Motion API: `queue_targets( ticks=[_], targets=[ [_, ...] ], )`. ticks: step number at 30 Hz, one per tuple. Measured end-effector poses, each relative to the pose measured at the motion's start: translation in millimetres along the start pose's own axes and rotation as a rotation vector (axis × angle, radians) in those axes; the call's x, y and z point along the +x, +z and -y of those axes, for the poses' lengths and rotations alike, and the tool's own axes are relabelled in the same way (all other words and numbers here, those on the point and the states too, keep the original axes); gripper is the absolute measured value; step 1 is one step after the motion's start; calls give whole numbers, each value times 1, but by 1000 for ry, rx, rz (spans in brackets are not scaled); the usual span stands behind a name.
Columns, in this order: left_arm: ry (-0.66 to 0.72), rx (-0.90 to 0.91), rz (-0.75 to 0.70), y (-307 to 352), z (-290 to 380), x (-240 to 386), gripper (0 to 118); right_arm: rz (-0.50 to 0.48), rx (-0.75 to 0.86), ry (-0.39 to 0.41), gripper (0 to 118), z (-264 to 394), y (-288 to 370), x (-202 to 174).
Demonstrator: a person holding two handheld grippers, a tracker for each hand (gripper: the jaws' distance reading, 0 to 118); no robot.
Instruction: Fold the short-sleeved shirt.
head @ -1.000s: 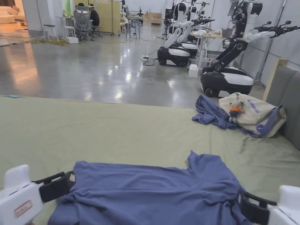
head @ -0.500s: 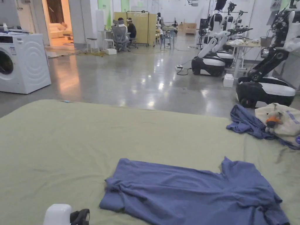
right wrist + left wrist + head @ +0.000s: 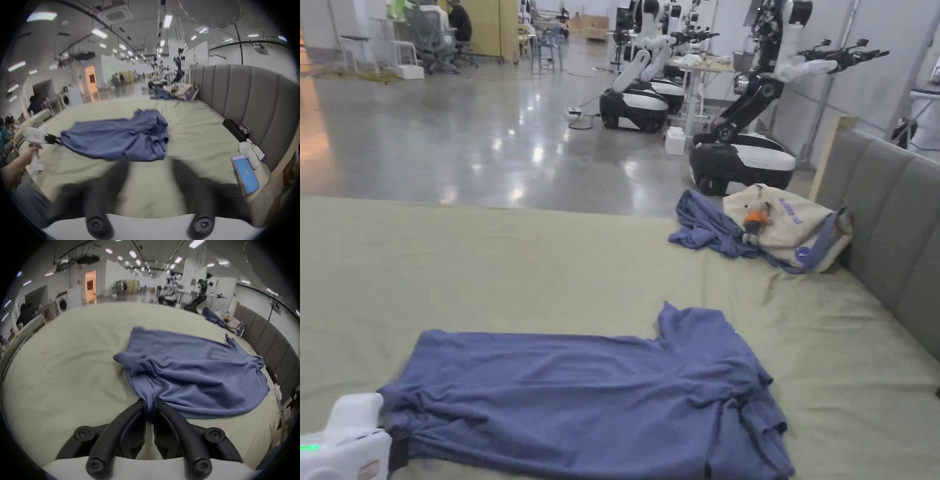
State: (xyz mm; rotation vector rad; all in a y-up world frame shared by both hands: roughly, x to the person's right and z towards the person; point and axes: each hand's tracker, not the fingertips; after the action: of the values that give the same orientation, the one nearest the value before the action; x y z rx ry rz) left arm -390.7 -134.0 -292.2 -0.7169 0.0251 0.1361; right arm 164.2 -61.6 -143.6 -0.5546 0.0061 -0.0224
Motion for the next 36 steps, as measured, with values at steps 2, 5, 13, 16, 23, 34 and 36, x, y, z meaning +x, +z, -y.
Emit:
queue_targets(
  ticks=[2, 5, 13, 16, 23, 34, 36],
  targets=[
    [-19, -11, -5, 15, 3, 5, 8, -3, -80, -16, 118, -10, -61, 15],
    [-57, 18, -35, 18, 6, 5, 8, -47, -236, -19, 117, -21, -158, 27],
    [89, -87, 83, 6, 8, -14, 8, -149, -203, -5, 6, -11, -158, 34],
    [100, -78, 113, 14, 0, -29, 8, -184, -172, -52, 6, -18, -119, 43],
    [8, -88, 140, 83, 28, -42, 8, -189, -121, 4, 6, 19, 13, 27],
    [20, 44, 159, 145, 141, -57, 40, -2, -168, -12, 41, 106, 69, 9],
    [31, 179, 108, 174, 135, -49, 118, 46, -79, 6, 118, 94, 76, 1]
  ],
)
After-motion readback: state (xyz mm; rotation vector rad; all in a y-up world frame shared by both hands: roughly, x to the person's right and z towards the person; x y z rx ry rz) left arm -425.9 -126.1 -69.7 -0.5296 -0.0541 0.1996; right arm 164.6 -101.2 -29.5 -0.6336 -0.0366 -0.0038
